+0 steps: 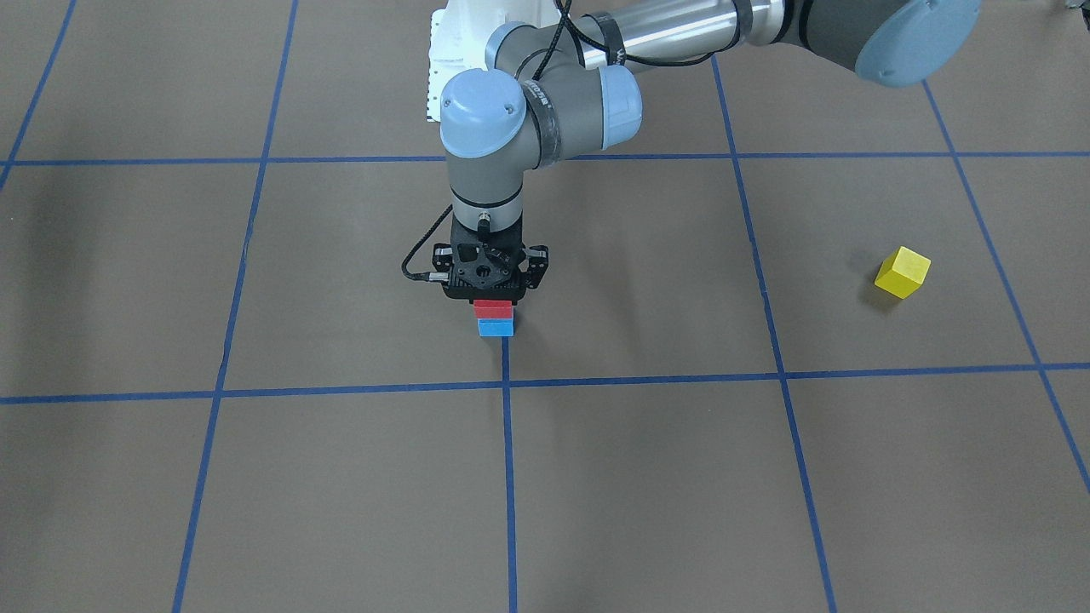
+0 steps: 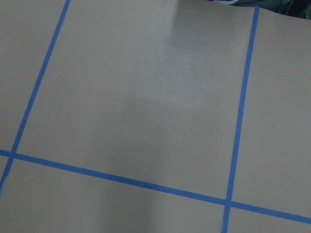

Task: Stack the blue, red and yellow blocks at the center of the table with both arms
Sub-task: 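Lower the red cube onto the blue cube and open the left gripper, then move the left gripper back toward the yellow cube, then lower the left gripper onto the yellow cube and grasp it, then carry the yellow cube with the left gripper above the red cube, then lower the yellow cube onto the red cube and open the left gripper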

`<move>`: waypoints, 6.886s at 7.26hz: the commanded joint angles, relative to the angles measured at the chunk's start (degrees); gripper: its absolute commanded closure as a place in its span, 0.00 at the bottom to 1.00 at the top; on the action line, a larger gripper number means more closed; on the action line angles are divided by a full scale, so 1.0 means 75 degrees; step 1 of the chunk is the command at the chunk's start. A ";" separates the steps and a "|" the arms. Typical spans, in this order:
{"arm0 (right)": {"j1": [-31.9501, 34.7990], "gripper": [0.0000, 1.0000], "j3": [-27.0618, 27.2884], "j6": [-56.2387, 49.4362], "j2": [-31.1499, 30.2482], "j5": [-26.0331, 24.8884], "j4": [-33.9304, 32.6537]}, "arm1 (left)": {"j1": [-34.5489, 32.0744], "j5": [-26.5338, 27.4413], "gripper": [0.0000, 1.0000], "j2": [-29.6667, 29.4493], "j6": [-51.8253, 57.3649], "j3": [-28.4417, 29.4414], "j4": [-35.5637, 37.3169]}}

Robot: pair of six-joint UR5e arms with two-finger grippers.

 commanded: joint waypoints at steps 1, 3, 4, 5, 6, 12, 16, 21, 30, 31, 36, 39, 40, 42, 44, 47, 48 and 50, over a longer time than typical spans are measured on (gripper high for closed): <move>0.0000 0.00 -0.0004 0.0000 -0.0007 0.0005 -0.0004 | 0.0008 0.0002 0.42 0.0026 0.0011 0.0010 -0.0046; 0.0000 0.00 -0.0004 0.0000 -0.0007 0.0005 -0.0004 | 0.0055 0.0002 0.30 0.0026 -0.0001 0.0010 -0.0058; 0.0000 0.00 -0.0004 0.0000 -0.0007 0.0005 -0.0004 | 0.0055 0.0013 0.24 0.0026 -0.0001 0.0010 -0.0104; 0.0000 0.00 -0.0004 0.0000 -0.0007 0.0005 -0.0004 | 0.0055 0.0013 0.11 0.0026 -0.0001 0.0010 -0.0105; 0.0000 0.00 -0.0004 0.0000 -0.0007 0.0005 -0.0004 | 0.0055 0.0013 0.01 0.0026 -0.0001 -0.0025 -0.0093; 0.0000 0.00 -0.0004 0.0000 0.0004 -0.0007 -0.0004 | -0.1792 -0.1145 0.00 0.3918 0.3692 -0.3722 0.0048; 0.0000 0.00 -0.0027 -0.0023 0.0016 -0.0007 0.0008 | -0.2988 -0.2182 0.00 0.8316 0.5480 -0.4221 -0.4011; 0.0000 0.00 -0.0028 -0.0023 0.0051 -0.0007 0.0008 | -0.3344 -0.2459 0.00 0.9027 0.6007 -0.2454 -0.6556; 0.0000 0.00 -0.0098 -0.0023 0.0086 -0.0007 0.0008 | -0.3273 -0.2166 0.78 0.8312 0.5589 -0.1630 -0.6562; 0.0000 0.00 -0.0098 -0.0012 0.0098 -0.0007 0.0008 | -0.3273 -0.2201 1.00 0.8253 0.5577 -0.1700 -0.6527; 0.0000 0.00 -0.0121 0.0000 0.0110 -0.0007 0.0008 | -0.3390 -0.2506 1.00 0.6014 0.5205 -0.3879 -0.1501; 0.0000 0.00 -0.0110 0.0012 0.0098 -0.0007 0.0008 | -0.2518 -0.2390 1.00 0.2977 0.2539 -0.3822 0.1070; 0.0000 0.00 -0.0110 0.0012 0.0098 0.0005 0.0008 | -0.1897 -0.1762 1.00 0.2109 0.1463 -0.3660 0.1554; 0.0000 0.00 -0.0121 0.0012 0.0098 -0.0007 -0.0004 | -0.1213 -0.1056 1.00 0.0119 0.0215 -0.1678 0.1629; 0.0000 0.00 -0.0121 0.0023 0.0110 0.0005 0.0008 | -0.0813 -0.0726 0.92 -0.0279 0.0081 -0.1022 0.1524; 0.0000 0.00 -0.0110 0.0023 0.0110 0.0005 0.0008 | -0.0368 -0.0398 0.86 -0.0301 -0.0280 -0.0940 0.1431; 0.0000 0.00 -0.0110 0.0023 0.0110 0.0005 0.0008 | -0.0320 -0.0385 0.84 -0.0279 -0.0410 -0.0893 0.1349; 0.0000 0.00 -0.0110 0.0023 0.0110 0.0005 0.0008 | -0.0308 -0.0244 0.70 -0.0290 -0.0423 -0.0776 0.1325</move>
